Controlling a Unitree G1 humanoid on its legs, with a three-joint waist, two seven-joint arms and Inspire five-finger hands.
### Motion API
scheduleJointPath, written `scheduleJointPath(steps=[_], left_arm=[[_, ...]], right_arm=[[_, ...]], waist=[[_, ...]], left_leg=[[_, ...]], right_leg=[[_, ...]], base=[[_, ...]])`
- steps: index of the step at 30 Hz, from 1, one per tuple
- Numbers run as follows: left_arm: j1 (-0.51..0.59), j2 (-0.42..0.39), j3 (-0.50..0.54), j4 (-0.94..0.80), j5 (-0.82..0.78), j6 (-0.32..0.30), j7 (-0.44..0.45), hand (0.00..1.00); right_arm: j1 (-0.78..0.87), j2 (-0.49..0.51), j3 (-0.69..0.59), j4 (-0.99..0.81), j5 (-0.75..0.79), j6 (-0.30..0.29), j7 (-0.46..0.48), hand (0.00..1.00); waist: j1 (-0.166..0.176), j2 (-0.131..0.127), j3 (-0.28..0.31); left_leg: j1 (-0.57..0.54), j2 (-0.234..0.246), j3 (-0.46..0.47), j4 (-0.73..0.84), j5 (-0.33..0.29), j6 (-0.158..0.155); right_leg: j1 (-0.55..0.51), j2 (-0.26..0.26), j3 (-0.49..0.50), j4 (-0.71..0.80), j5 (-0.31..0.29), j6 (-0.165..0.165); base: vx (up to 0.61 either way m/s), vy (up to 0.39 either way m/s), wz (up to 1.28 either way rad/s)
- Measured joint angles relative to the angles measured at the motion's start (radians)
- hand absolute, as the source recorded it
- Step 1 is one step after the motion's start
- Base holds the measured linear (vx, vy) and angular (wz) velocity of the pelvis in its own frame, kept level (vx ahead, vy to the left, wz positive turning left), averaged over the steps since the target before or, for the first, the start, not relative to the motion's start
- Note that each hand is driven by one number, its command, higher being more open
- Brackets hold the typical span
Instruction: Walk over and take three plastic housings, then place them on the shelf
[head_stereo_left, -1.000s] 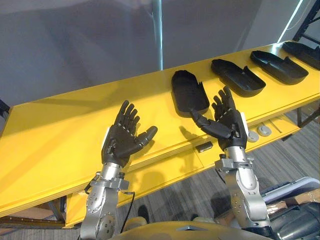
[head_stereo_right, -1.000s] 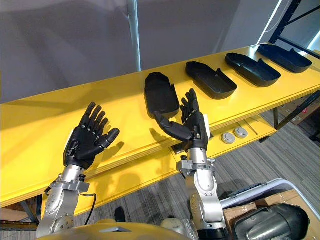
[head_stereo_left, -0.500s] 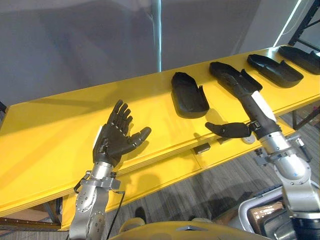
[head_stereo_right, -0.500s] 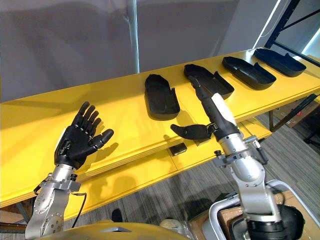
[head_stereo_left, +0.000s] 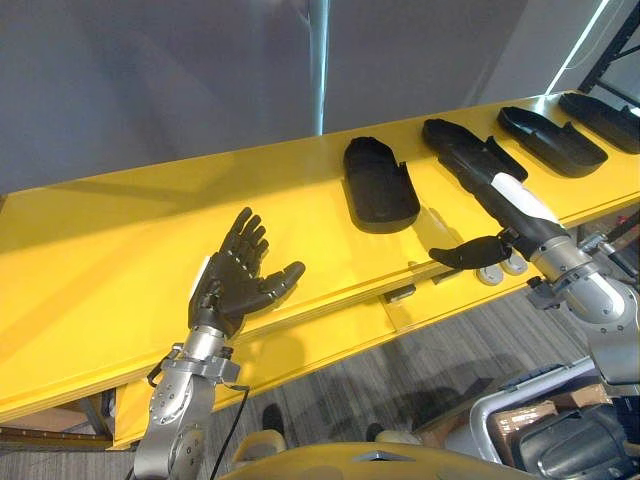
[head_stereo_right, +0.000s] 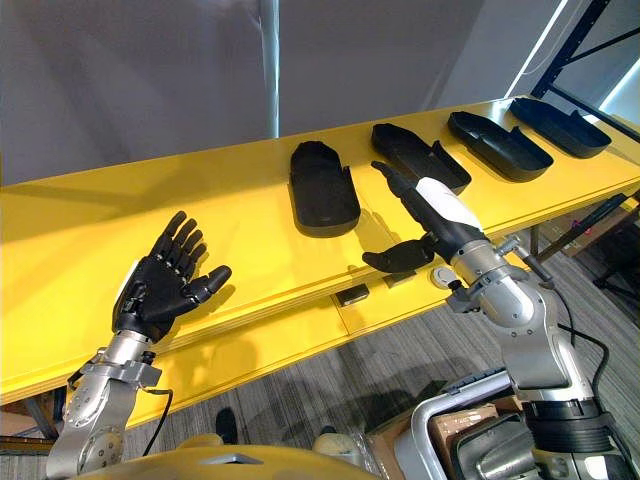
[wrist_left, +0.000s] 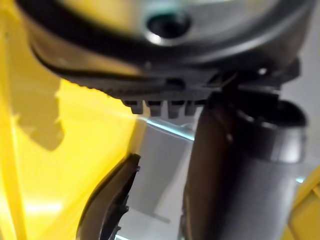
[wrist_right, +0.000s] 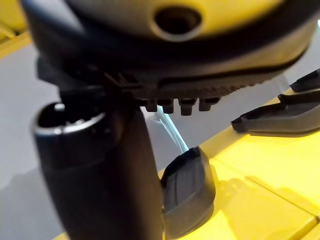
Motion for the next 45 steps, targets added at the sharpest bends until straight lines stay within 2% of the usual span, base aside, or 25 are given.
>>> scheduleJointPath(steps=[6,10,14,15,27,32,40,45], left_arm=[[-0.001,0.019,-0.018,0.011,0.000,0.000,0.000,1.00],[-0.014,0.020,-0.015,0.012,-0.002,0.000,-0.001,1.00],[-0.020,0.022,-0.016,0.011,-0.002,0.000,-0.002,1.00],[-0.021,0.023,-0.016,0.011,-0.002,0.000,-0.002,1.00],[-0.043,0.030,-0.016,0.012,-0.004,-0.001,-0.007,1.00],[-0.037,0.030,-0.015,0.012,-0.003,-0.001,-0.008,1.00],[-0.034,0.030,0.010,0.017,-0.003,-0.003,-0.008,1.00],[-0.035,0.030,0.019,0.043,-0.003,-0.014,-0.014,1.00]], right_arm=[[-0.054,-0.003,0.081,0.080,-0.001,0.001,0.020,1.00],[-0.116,-0.003,0.125,0.159,-0.012,-0.008,0.021,1.00],[-0.142,-0.003,0.147,0.162,-0.023,-0.027,0.021,1.00],[-0.147,-0.003,0.152,0.162,-0.025,-0.027,0.021,0.00],[-0.171,-0.003,0.191,0.181,-0.110,-0.035,0.025,0.00],[-0.171,-0.003,0.192,0.183,-0.164,-0.087,0.019,0.00],[-0.165,-0.003,0.191,0.202,-0.215,-0.096,-0.003,0.00],[-0.163,-0.004,0.191,0.251,-0.254,-0.159,-0.058,0.00]], waist=[[0.001,0.001,0.015],[0.012,0.015,0.056],[0.015,0.022,0.066],[0.016,0.022,0.067],[0.027,0.021,0.089],[0.027,0.021,0.100],[0.028,0.017,0.102],[0.030,0.017,0.103]], left_leg=[[-0.031,-0.001,-0.014,0.000,0.010,0.002],[-0.037,-0.004,-0.031,0.001,0.018,0.009],[-0.046,-0.004,-0.040,0.001,0.019,0.008],[-0.048,-0.004,-0.042,0.001,0.020,0.008],[-0.033,-0.006,-0.044,0.000,0.018,0.006],[-0.032,-0.009,-0.045,0.000,0.020,0.007],[-0.028,-0.016,-0.046,0.000,0.021,0.010],[-0.021,-0.017,-0.052,0.000,0.022,0.010]], right_leg=[[-0.020,0.000,-0.017,0.003,0.001,0.001],[-0.024,-0.002,-0.032,0.017,0.007,0.000],[-0.025,-0.002,-0.046,0.017,0.006,-0.001],[-0.026,-0.001,-0.048,0.017,0.006,-0.001],[-0.011,-0.004,-0.053,0.022,-0.002,-0.009],[-0.011,-0.007,-0.053,0.020,-0.006,-0.006],[-0.004,-0.013,-0.054,0.020,0.001,-0.006],[0.006,-0.013,-0.059,0.018,-0.005,-0.003]], base=[[0.00,0.004,0.10],[0.00,0.005,0.09],[0.00,0.001,0.10],[0.01,-0.002,0.07],[0.00,0.000,0.00],[0.00,0.000,0.00],[0.00,0.000,0.00],[0.00,0.000,0.00]])
